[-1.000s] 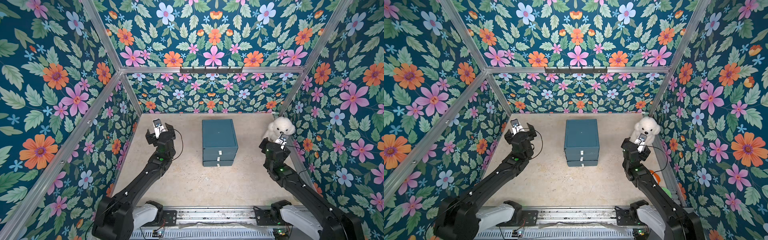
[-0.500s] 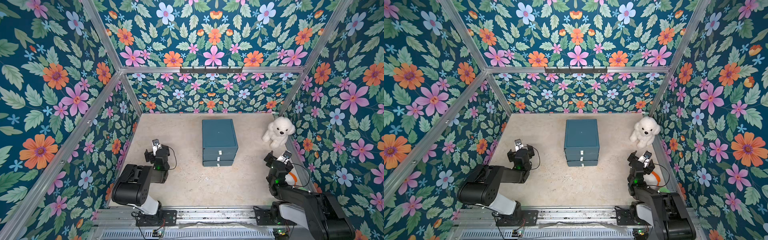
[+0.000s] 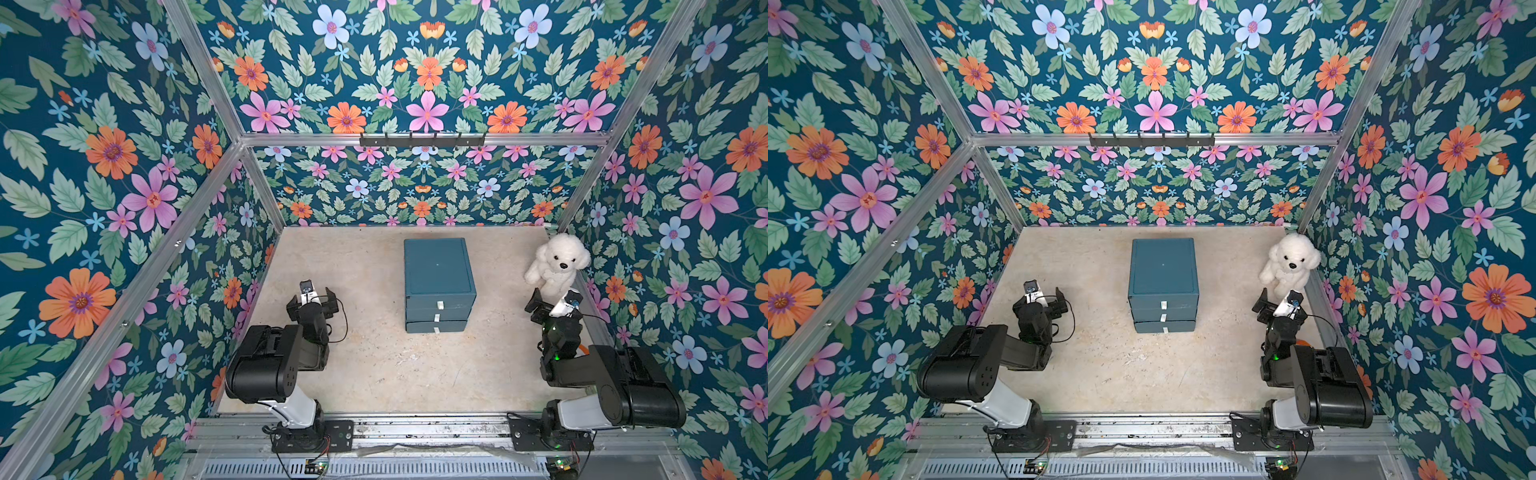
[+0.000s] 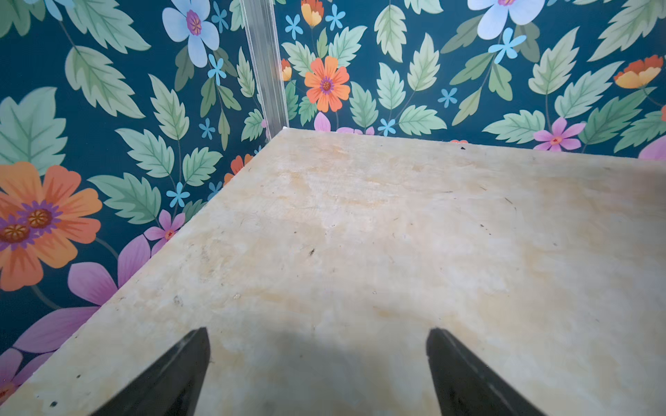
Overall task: Place the umbrella in the drawer by color
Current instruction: Reset both arms
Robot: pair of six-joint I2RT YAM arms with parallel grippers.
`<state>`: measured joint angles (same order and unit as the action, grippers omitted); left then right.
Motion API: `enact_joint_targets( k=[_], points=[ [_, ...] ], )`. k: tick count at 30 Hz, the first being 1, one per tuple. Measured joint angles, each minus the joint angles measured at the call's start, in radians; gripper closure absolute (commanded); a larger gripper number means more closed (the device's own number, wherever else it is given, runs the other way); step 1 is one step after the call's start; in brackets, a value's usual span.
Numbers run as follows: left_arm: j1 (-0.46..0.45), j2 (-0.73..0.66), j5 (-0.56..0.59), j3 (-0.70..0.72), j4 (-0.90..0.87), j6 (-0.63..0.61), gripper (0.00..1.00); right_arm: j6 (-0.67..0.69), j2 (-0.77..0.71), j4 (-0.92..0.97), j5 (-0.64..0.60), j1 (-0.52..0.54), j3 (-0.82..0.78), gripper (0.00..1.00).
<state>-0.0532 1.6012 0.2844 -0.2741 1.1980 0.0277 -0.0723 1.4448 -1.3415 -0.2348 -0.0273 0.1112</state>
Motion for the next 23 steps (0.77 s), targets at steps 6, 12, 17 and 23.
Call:
enact_joint_targets(
  k=[6,12,17,23],
  points=[
    [-0.001,0.000,-0.011,0.000,0.000,0.000,0.01,-0.005,0.001,0.008,0.025,0.008,0.006,0.01],
    [-0.001,0.000,-0.012,0.000,0.000,0.000,0.01,-0.002,0.002,0.008,0.024,0.016,0.007,0.01],
    [-0.001,0.000,-0.012,0.000,0.000,0.000,0.01,0.013,0.004,0.008,0.019,0.032,0.009,0.01],
    [-0.001,0.000,-0.012,0.000,0.000,0.000,0.01,0.013,0.005,0.008,0.017,0.033,0.016,0.01]
  ],
)
